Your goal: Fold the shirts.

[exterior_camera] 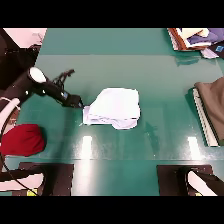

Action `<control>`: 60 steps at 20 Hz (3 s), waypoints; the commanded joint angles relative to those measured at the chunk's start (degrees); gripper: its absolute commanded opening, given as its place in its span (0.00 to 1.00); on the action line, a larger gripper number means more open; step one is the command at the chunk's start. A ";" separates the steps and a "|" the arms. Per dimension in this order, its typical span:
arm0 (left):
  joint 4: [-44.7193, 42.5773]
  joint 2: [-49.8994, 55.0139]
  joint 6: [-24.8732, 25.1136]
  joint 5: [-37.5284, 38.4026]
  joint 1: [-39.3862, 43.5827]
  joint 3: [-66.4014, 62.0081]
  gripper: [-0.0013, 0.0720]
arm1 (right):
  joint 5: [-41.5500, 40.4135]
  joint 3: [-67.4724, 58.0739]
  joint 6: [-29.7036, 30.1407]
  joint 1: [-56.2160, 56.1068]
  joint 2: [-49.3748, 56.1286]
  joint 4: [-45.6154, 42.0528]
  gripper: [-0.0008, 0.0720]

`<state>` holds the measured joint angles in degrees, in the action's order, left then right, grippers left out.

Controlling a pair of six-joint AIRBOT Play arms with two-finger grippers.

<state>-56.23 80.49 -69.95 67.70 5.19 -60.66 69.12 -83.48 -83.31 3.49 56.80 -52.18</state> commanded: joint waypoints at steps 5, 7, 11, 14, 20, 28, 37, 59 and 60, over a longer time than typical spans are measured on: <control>12.17 0.11 5.92 -10.29 0.70 13.57 0.68 | -0.09 0.02 0.00 -2.49 2.89 0.11 0.04; 12.37 0.11 5.81 -11.69 1.62 13.57 0.60 | -0.13 0.02 0.00 -2.49 2.86 -0.02 0.04; 12.90 -0.22 5.42 -10.97 1.42 11.08 0.05 | 0.37 0.09 0.02 -2.49 3.04 -0.57 0.04; 11.23 -3.58 5.44 -10.62 1.42 4.68 0.05 | 7.06 0.09 0.02 -2.49 6.51 -0.96 0.04; 3.39 -8.07 5.46 -9.88 1.44 -7.41 0.05 | 6.86 8.11 0.02 -8.68 20.72 -2.34 0.61; 2.32 -7.80 5.46 -10.47 1.44 -7.96 0.05 | -9.79 15.98 5.49 -14.80 38.88 11.41 0.61; 2.34 -7.80 5.44 -12.68 1.44 -7.96 0.05 | -20.35 15.98 5.84 -19.34 41.31 12.17 0.36; -2.40 -28.57 3.80 -14.16 1.44 -49.72 0.05 | -4.20 -15.26 8.13 -3.50 -2.99 1.99 0.03; -0.94 -29.14 3.80 -14.14 1.44 -50.99 0.05 | -3.45 -16.52 7.85 -3.50 -3.98 1.70 0.03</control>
<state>-61.06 53.54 -66.15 53.58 6.66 -107.02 62.65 -95.50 -74.96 -0.14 56.40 -49.74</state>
